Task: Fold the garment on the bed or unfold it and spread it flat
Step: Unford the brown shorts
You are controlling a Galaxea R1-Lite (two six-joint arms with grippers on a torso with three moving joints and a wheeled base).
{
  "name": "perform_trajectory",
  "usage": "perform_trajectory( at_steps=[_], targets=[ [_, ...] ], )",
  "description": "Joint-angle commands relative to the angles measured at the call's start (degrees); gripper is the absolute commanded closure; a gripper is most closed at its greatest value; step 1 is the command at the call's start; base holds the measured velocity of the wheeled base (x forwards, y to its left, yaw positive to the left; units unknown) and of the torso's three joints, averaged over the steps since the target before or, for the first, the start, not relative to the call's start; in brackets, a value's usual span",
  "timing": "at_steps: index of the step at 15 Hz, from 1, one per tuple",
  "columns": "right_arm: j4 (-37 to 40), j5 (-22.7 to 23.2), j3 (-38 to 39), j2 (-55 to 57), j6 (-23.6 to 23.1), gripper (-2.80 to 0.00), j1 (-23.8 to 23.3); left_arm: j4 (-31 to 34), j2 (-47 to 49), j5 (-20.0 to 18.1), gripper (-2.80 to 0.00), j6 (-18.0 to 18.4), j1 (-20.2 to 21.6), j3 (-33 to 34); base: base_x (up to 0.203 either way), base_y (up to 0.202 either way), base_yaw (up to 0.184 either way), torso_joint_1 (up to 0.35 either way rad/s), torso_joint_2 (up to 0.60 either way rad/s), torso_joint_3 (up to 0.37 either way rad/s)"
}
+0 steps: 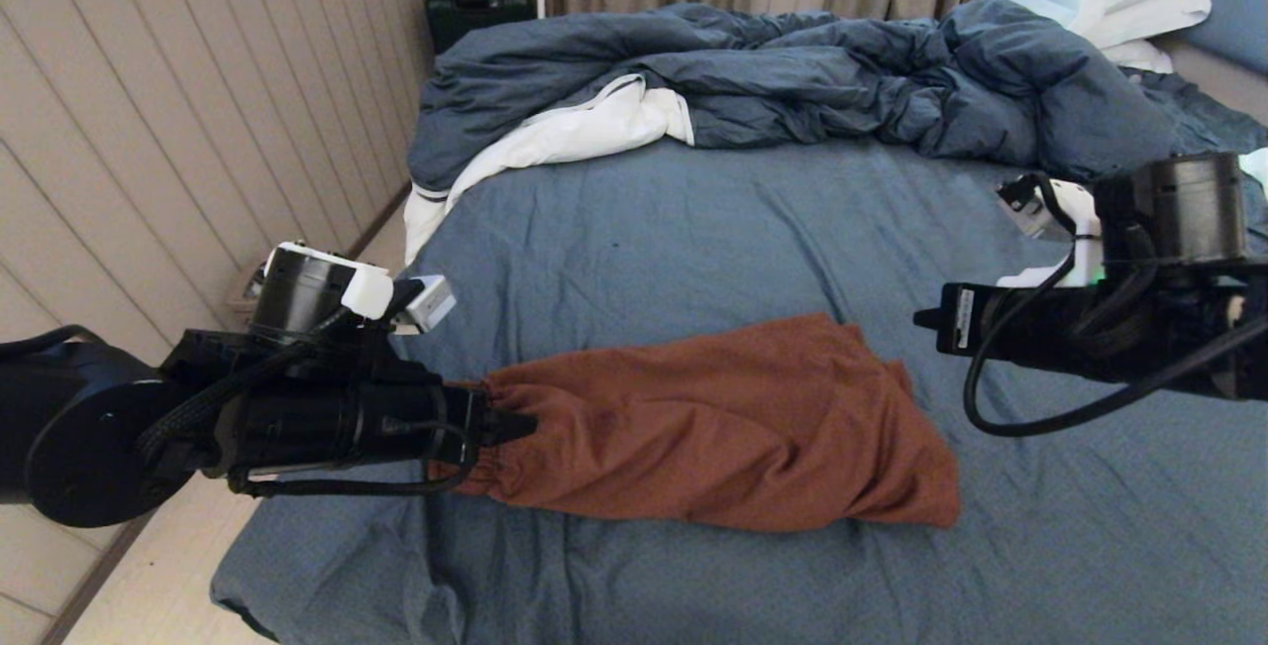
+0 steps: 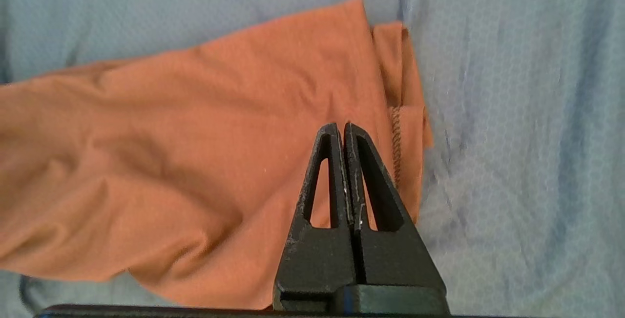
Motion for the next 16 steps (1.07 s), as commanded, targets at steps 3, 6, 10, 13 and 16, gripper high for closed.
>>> perform_trajectory(
  at_steps=[3, 6, 10, 13, 16],
  targets=[
    [-0.7, 0.0, 0.7, 0.2, 0.1, 0.0, -0.1, -0.3, 0.4, -0.2, 0.0, -0.6, 0.0, -0.5, 0.0, 0.0, 0.0, 0.0, 0.0, 0.0],
    [-0.8, 0.0, 0.8, 1.3, 0.1, 0.0, -0.1, -2.4, 0.5, -0.1, 0.0, -0.8, 0.0, -0.2, 0.0, 0.0, 0.0, 0.0, 0.0, 0.0],
    [-2.2, 0.6, 0.6, 7.6, 0.0, 0.0, -1.3, -6.1, 0.0, -0.1, 0.0, -1.1, 0.0, 1.6, 0.0, 0.0, 0.0, 0.0, 0.0, 0.0],
    [-6.8, 0.2, 0.7, 10.5, 0.0, -2.8, -2.0, -6.8, 0.4, -0.2, 0.0, -1.1, 0.0, 2.2, 0.0, 0.0, 0.0, 0.0, 0.0, 0.0],
    [-11.0, 0.1, 1.0, 14.7, 0.0, -2.8, -2.0, -6.8, 0.1, -0.2, 0.0, -1.2, 0.0, 2.2, 0.0, 0.0, 0.0, 0.0, 0.0, 0.0]
  ],
)
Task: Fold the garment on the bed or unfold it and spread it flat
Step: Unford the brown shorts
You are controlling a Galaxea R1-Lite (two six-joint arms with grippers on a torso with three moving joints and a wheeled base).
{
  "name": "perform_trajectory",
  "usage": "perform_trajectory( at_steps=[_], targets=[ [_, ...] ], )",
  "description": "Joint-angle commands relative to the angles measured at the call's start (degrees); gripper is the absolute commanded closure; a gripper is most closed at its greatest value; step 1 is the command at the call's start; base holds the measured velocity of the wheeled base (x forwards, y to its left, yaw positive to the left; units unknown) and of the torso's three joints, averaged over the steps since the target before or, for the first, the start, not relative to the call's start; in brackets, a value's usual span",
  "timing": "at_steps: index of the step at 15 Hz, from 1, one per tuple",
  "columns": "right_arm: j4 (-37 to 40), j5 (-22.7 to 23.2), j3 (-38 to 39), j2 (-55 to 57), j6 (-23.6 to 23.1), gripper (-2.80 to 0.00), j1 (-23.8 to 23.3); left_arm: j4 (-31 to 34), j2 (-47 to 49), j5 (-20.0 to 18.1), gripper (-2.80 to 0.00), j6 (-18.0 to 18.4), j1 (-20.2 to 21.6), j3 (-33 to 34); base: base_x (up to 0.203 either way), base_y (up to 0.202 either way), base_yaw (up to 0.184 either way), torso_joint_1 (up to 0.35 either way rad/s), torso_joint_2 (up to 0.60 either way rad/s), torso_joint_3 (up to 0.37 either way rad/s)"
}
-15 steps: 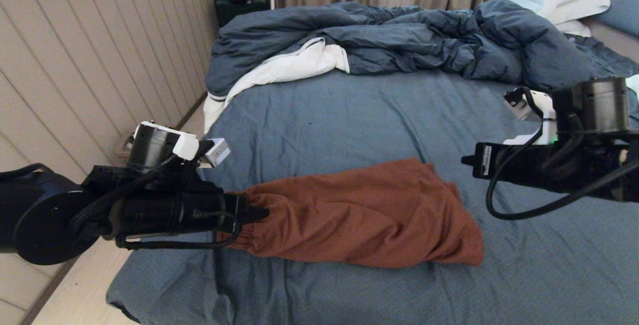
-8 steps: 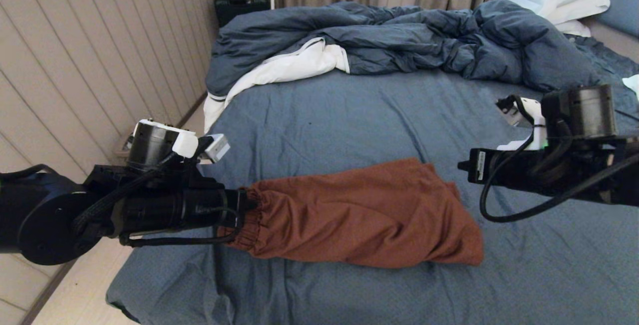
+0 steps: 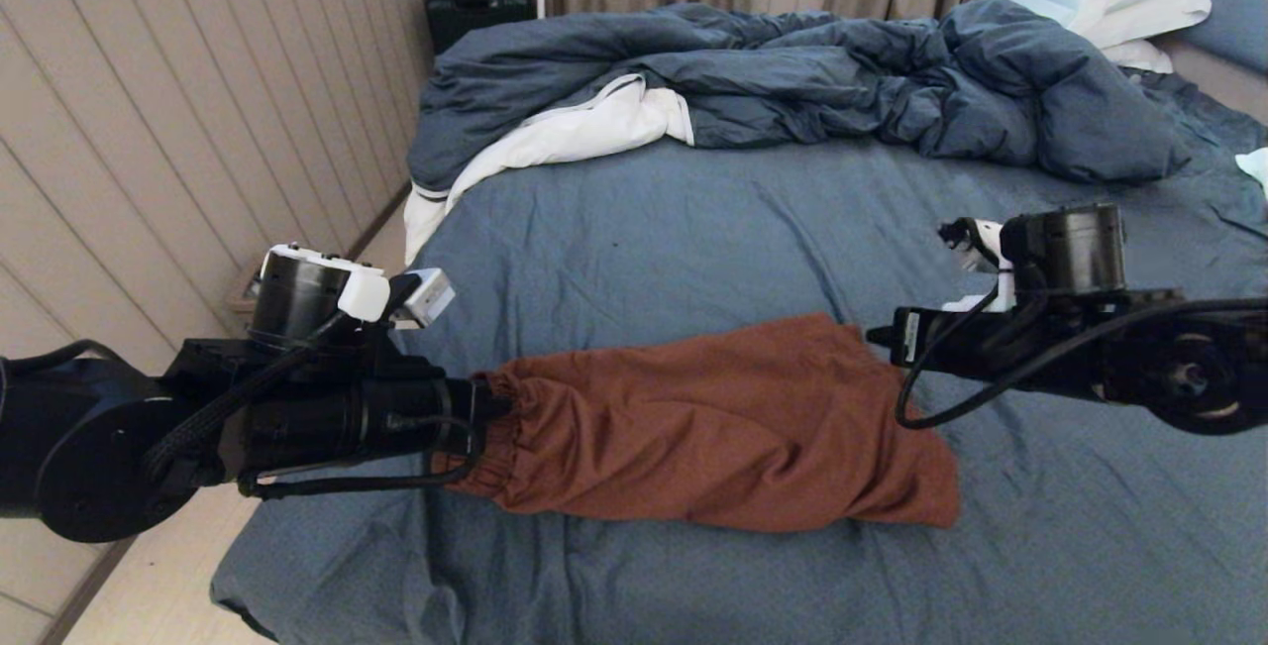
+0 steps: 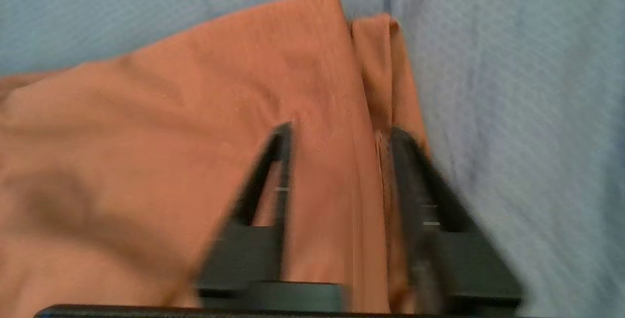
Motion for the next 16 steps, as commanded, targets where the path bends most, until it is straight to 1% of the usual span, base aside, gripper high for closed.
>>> perform_trajectory(
  at_steps=[1, 9, 12, 16],
  targets=[
    [-1.9, -0.1, 0.0, 4.7, 0.1, -2.8, -0.1, -0.1, -0.4, -0.1, 0.0, -0.1, 0.0, 0.1, 0.0, 0.0, 0.0, 0.0, 0.0, 0.0],
    [-2.7, 0.3, -1.6, 8.1, 0.8, -2.8, 0.3, -0.1, 0.1, -0.2, 0.0, -0.1, 0.0, 0.2, 0.0, 0.0, 0.0, 0.0, 0.0, 0.0],
    [-2.7, 0.1, -3.3, 8.8, 2.2, -2.8, 0.6, -0.1, 0.1, -0.2, 0.0, -0.1, 0.0, 0.1, 0.0, 0.0, 0.0, 0.0, 0.0, 0.0],
    [-2.7, 0.1, -3.5, 8.9, 2.7, -2.8, 1.2, -0.1, 0.4, -0.3, 0.0, -0.2, -0.1, 0.2, 0.0, 0.0, 0.0, 0.0, 0.0, 0.0]
  ],
)
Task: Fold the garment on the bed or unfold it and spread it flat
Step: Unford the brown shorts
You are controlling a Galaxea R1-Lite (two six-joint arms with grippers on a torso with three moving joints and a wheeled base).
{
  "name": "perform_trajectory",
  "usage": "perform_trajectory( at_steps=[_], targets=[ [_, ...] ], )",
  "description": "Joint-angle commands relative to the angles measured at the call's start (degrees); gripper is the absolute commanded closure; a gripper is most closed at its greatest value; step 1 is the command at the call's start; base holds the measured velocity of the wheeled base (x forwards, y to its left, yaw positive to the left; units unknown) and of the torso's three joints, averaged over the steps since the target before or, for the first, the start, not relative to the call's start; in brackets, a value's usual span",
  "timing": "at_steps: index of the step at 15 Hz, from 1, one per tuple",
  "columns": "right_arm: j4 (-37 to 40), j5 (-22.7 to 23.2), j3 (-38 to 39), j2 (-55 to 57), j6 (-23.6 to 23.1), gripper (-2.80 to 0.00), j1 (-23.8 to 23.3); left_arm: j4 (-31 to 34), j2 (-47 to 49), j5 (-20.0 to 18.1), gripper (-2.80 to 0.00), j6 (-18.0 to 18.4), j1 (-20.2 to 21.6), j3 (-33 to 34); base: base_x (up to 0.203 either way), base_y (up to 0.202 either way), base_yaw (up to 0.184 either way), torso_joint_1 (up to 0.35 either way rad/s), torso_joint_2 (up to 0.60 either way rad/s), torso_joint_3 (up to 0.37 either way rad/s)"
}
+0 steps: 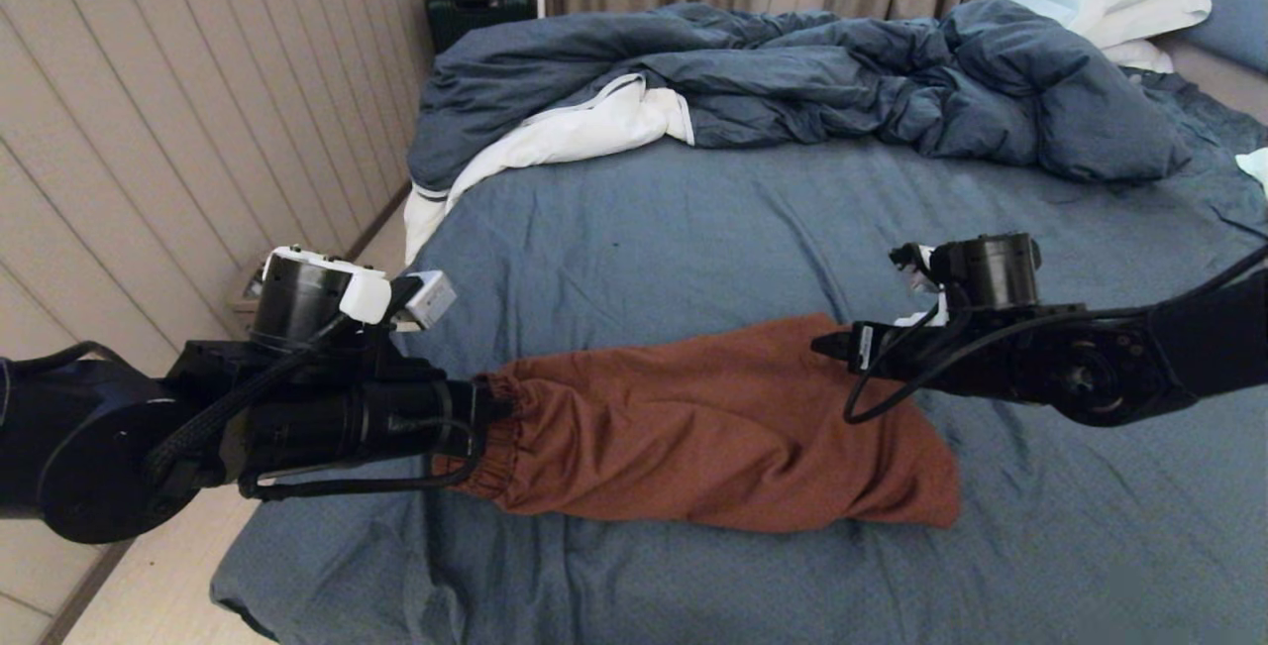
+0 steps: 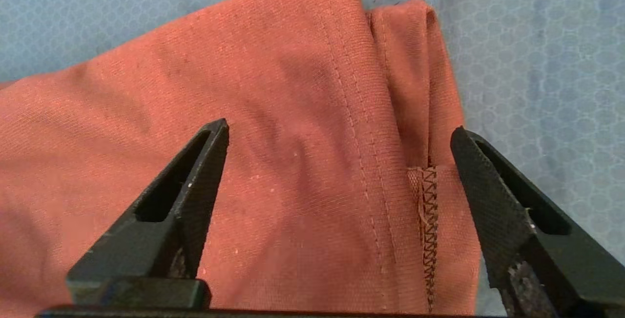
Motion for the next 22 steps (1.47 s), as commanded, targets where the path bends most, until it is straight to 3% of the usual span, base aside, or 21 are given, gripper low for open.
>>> perform_trajectory(
  at_steps=[1, 20, 21, 22],
  targets=[
    [-0.2, 0.0, 0.0, 0.1, 0.2, -2.8, 0.8, -0.1, 0.3, -0.1, 0.0, -0.1, -0.3, 0.1, 0.0, 0.0, 0.0, 0.0, 0.0, 0.0],
    [-0.2, -0.6, -5.6, 5.8, 1.6, -2.8, 2.1, -2.2, 0.7, 0.0, 0.0, -1.4, -0.3, 0.3, 0.0, 0.0, 0.0, 0.0, 0.0, 0.0],
    [-0.2, -1.2, -5.5, 5.7, 1.6, 0.0, 2.2, -2.2, 0.5, 0.0, 0.0, -1.4, -0.3, 0.3, 0.0, 0.0, 0.0, 0.0, 0.0, 0.0],
    [-0.2, -1.9, -5.6, 5.5, 1.6, 0.0, 2.2, -2.2, 0.4, 0.0, 0.0, -1.4, -0.3, 0.3, 0.0, 0.0, 0.0, 0.0, 0.0, 0.0]
  ],
)
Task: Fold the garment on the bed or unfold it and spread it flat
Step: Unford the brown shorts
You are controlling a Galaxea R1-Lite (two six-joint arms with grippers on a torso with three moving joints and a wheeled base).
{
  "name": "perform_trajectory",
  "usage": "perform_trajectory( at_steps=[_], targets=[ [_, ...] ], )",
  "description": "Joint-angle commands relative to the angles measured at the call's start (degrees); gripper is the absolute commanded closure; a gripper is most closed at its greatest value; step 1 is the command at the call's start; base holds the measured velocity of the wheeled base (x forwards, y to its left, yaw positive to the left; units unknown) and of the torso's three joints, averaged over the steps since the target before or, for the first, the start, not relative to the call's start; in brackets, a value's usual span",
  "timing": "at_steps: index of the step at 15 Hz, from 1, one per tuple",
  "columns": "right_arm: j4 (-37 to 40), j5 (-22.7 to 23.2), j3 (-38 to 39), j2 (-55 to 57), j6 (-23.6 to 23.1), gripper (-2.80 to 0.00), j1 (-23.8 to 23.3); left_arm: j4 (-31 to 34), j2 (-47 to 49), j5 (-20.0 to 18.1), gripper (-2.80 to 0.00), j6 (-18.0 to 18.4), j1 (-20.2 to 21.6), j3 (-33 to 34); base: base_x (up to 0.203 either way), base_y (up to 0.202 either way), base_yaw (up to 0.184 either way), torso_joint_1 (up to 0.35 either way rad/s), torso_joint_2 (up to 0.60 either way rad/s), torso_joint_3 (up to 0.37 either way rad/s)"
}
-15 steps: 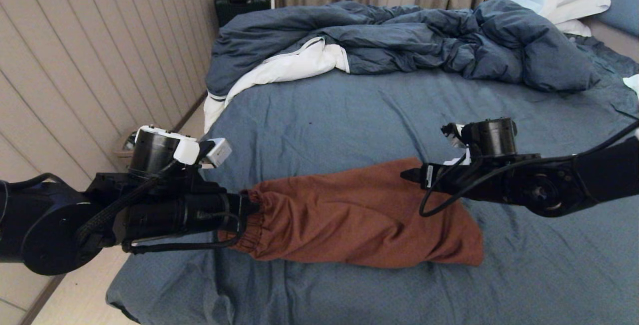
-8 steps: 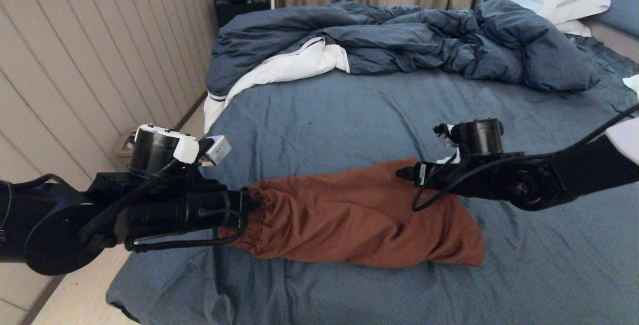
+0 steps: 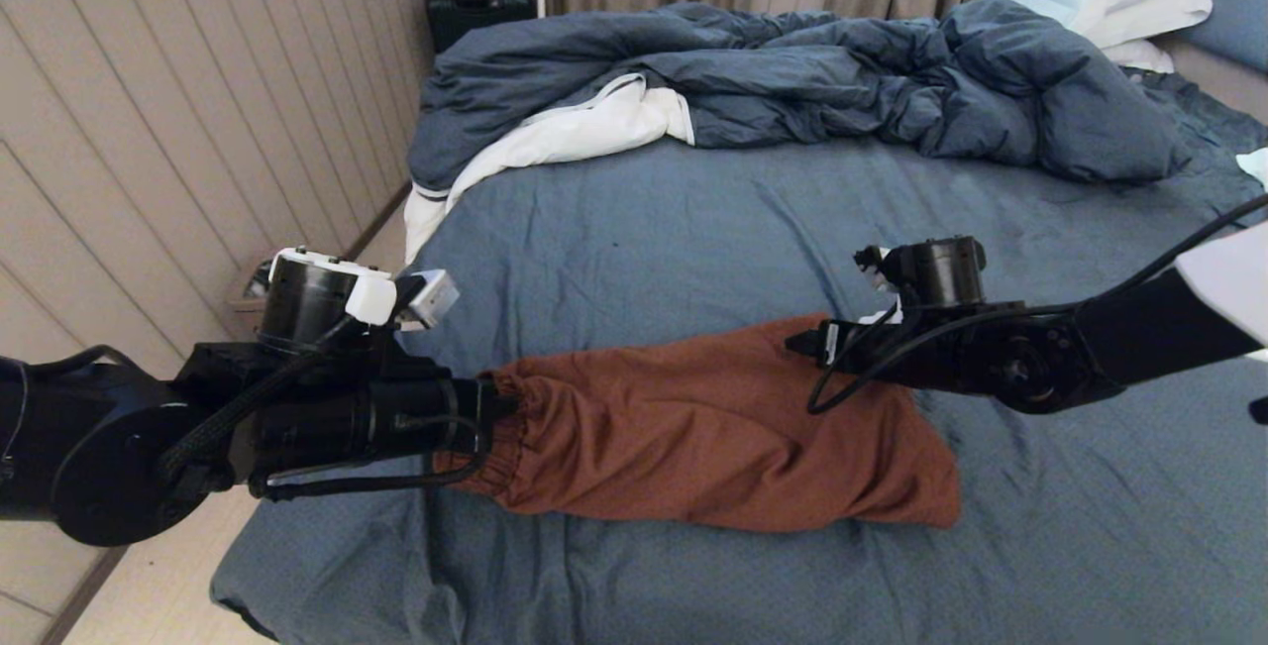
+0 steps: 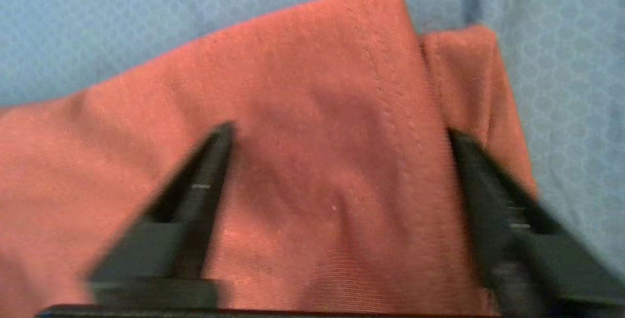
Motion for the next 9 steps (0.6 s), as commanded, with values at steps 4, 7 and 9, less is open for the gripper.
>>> perform_trajectory(
  at_steps=[4, 7, 9],
  targets=[
    [-0.1, -0.3, 0.2, -0.7, 0.1, 0.0, 0.7, -0.1, -0.2, 0.0, 0.0, -0.1, -0.1, 0.0, 0.0, 0.0, 0.0, 0.0, 0.0, 0.0],
    [-0.1, -0.4, 0.1, -0.9, 0.1, 0.0, 0.7, -0.1, -0.1, 0.0, 0.0, -0.1, 0.0, 0.0, 0.0, 0.0, 0.0, 0.0, 0.0, 0.0],
    [-0.1, -0.4, 0.0, -2.5, 0.0, 0.0, 0.6, -0.1, -0.1, 0.0, 0.0, -0.1, 0.0, 0.0, 0.0, 0.0, 0.0, 0.0, 0.0, 0.0]
  ],
)
